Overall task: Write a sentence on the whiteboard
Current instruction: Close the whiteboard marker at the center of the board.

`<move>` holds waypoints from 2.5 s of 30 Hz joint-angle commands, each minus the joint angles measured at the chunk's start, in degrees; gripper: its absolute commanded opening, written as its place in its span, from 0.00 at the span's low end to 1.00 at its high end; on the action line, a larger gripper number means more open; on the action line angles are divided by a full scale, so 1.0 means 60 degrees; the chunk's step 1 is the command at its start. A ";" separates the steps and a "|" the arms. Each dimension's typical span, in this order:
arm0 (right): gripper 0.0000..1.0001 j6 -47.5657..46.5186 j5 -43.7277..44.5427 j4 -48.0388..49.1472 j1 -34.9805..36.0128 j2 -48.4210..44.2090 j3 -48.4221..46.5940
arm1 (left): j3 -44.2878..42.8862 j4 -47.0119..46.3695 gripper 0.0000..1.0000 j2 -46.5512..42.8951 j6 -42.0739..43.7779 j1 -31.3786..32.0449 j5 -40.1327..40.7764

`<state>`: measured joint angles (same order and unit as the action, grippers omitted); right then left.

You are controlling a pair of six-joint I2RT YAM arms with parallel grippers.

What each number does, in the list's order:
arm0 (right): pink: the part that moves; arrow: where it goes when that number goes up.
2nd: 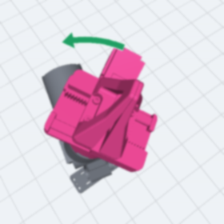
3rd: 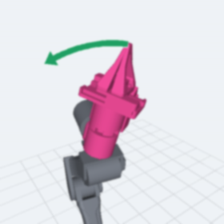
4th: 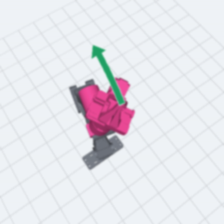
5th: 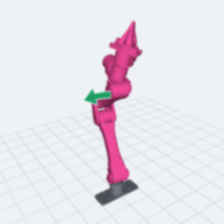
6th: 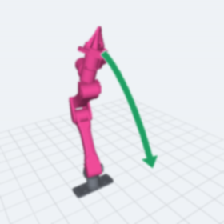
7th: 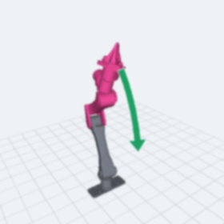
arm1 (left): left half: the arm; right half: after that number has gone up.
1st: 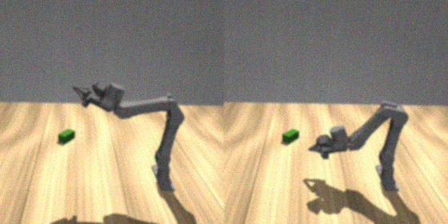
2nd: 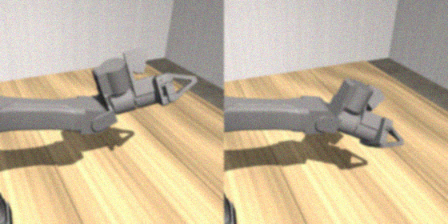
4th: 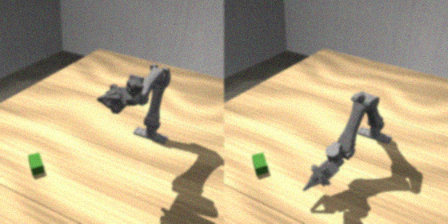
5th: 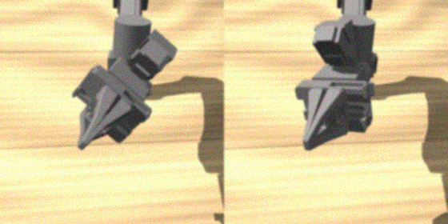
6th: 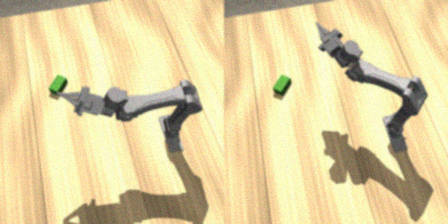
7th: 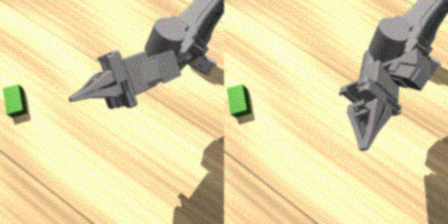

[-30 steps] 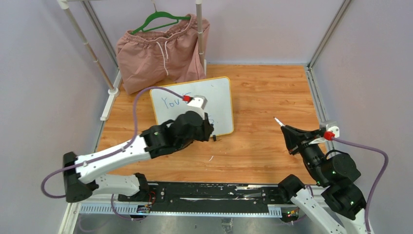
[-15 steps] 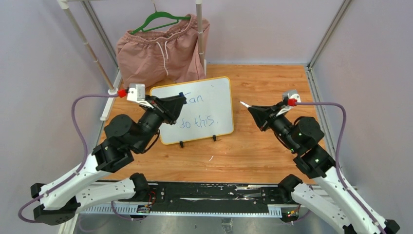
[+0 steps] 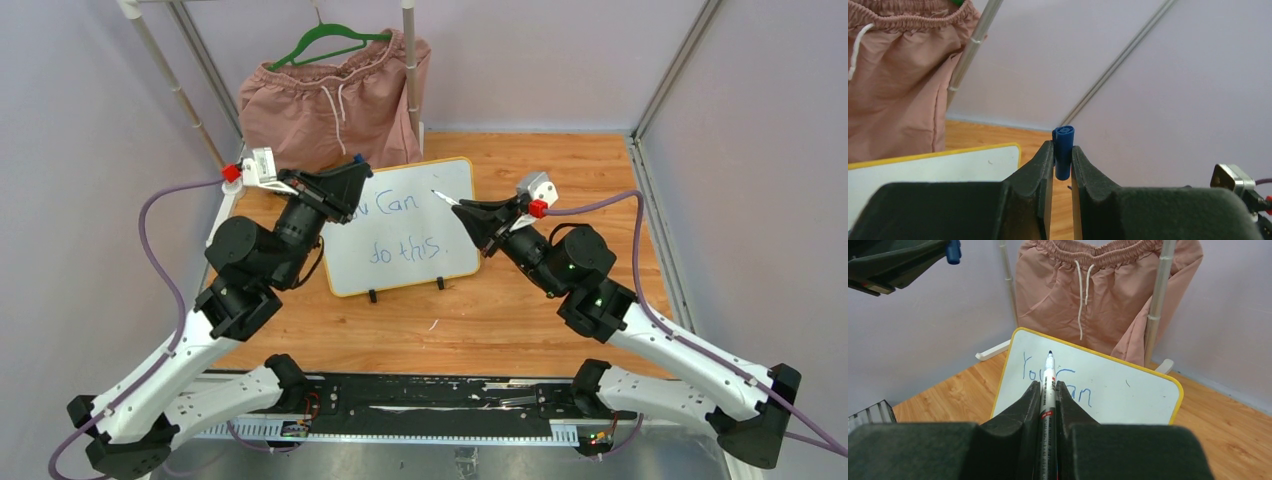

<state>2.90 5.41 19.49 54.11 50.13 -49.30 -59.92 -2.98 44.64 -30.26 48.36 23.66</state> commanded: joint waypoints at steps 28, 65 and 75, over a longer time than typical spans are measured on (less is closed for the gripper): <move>0.00 -0.5134 0.0622 0.7175 0.3305 0.0976 0.0105 | 0.1472 -0.7786 0.00 0.1131 -0.6687 -0.2304 -0.4386; 0.00 -0.4920 0.0604 0.8410 0.3899 0.2684 -0.1150 | 0.1842 -0.7399 0.00 0.0296 -0.6987 -0.2303 -0.4529; 0.00 -0.4776 0.0550 0.8347 0.3897 0.2909 -0.1310 | 0.1867 -0.7369 0.00 0.0228 -0.6969 -0.2311 -0.4588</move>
<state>-27.33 8.19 67.75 76.55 67.51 -55.00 -48.93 -46.33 47.00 -72.49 34.98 -2.81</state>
